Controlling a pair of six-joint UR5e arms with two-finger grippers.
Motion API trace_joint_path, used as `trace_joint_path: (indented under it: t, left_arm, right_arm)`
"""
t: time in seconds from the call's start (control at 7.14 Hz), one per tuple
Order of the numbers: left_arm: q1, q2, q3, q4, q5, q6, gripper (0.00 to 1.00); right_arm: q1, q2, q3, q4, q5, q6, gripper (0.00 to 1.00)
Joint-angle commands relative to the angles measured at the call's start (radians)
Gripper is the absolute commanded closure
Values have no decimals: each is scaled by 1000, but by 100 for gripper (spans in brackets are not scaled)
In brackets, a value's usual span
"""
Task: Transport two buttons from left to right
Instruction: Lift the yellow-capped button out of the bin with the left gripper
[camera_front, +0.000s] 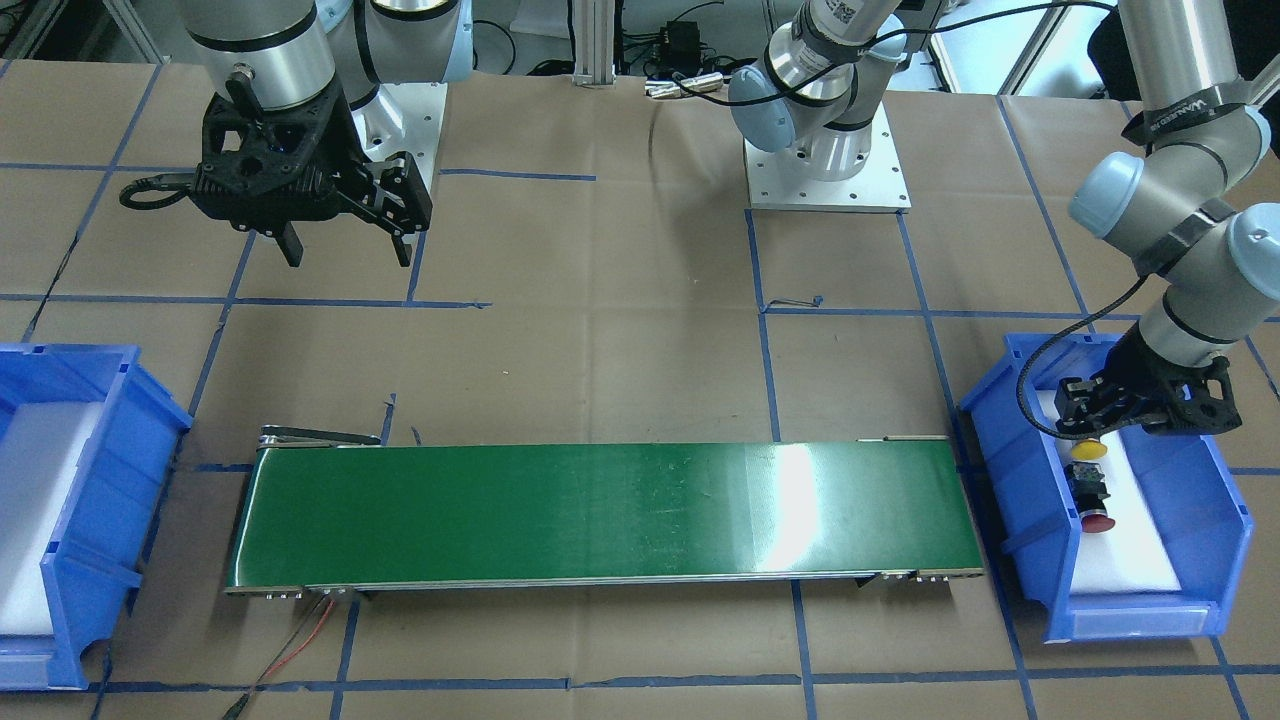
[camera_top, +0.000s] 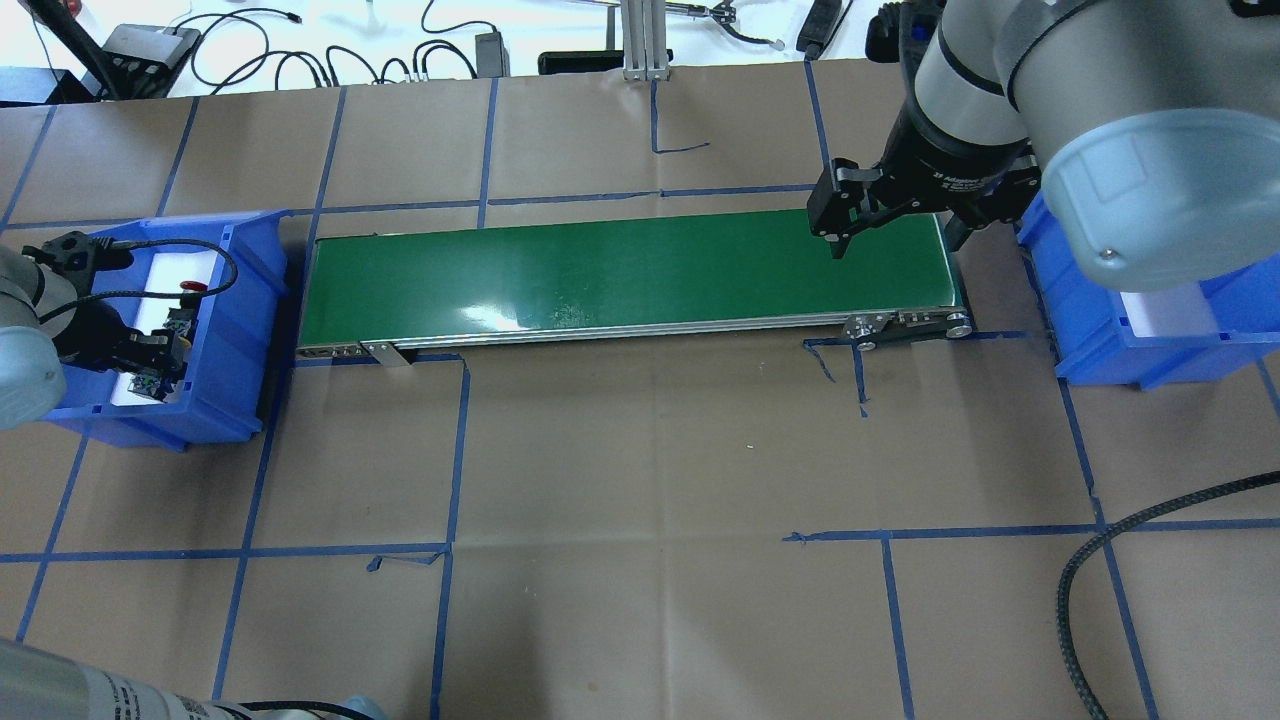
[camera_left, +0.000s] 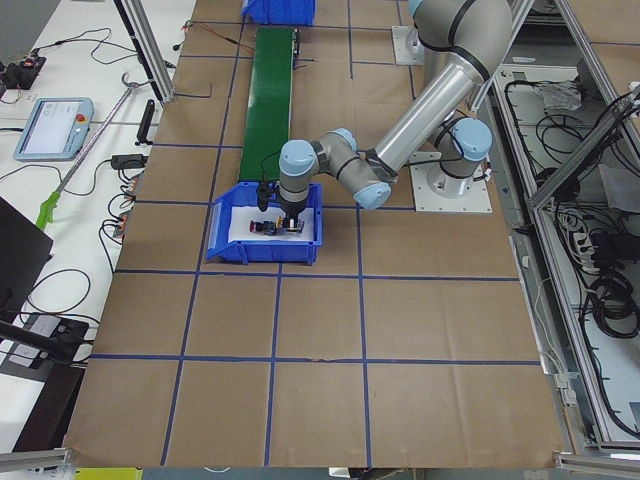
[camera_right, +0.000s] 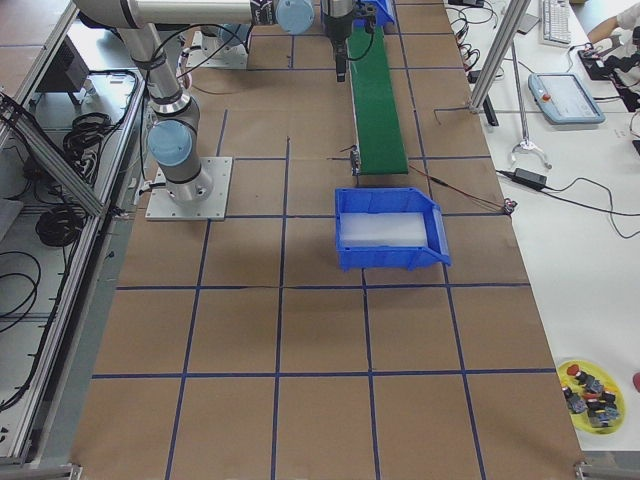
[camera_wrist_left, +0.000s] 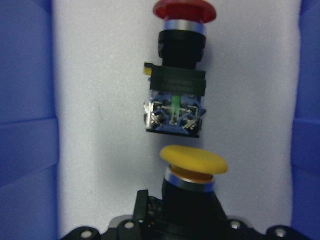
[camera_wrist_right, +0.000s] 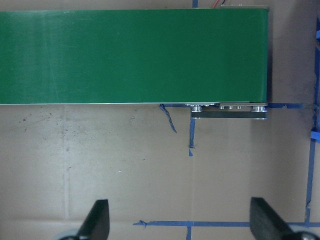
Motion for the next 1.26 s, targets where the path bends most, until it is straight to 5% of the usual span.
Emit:
trace_joint_path:
  t: [0.0,0.42,1.12]
  left_arm:
    - [-2,78,110,-205,2,-4,94]
    - [-8,108,313,-497,-7,-40,94]
    - [-340,92,321,-483,-18,-494,93]
  right_arm:
    - [0,-1,-1,0,0,0,0]
    - [0,1,0,0,-2,0,0]
    - [-2,2,5,2,-2,-3,0]
